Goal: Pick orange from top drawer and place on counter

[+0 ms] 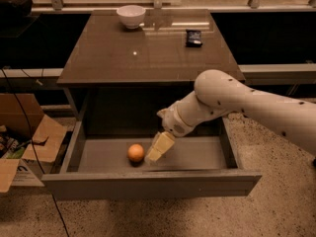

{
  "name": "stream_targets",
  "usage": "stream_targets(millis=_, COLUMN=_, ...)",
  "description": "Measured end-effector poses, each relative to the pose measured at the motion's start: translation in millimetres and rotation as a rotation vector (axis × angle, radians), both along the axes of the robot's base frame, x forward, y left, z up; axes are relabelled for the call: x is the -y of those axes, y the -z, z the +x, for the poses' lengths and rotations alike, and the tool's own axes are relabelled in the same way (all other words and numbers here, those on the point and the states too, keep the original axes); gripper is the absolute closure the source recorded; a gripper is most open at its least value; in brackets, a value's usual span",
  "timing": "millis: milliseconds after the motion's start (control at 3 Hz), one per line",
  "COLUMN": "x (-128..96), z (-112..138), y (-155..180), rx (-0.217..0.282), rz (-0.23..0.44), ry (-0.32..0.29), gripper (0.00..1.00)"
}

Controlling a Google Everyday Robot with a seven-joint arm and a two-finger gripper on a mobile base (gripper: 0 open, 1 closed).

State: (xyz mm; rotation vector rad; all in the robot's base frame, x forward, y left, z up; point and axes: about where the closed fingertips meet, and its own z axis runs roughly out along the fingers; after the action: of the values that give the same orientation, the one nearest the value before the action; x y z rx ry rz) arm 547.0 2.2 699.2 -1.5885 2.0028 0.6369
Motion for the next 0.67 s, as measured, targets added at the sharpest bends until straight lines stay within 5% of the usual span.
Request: stream_targets(millis=667, x=-45, z=15, y=39, rx=-0.036, rz=0.059, ry=-0.025, gripper=0.00)
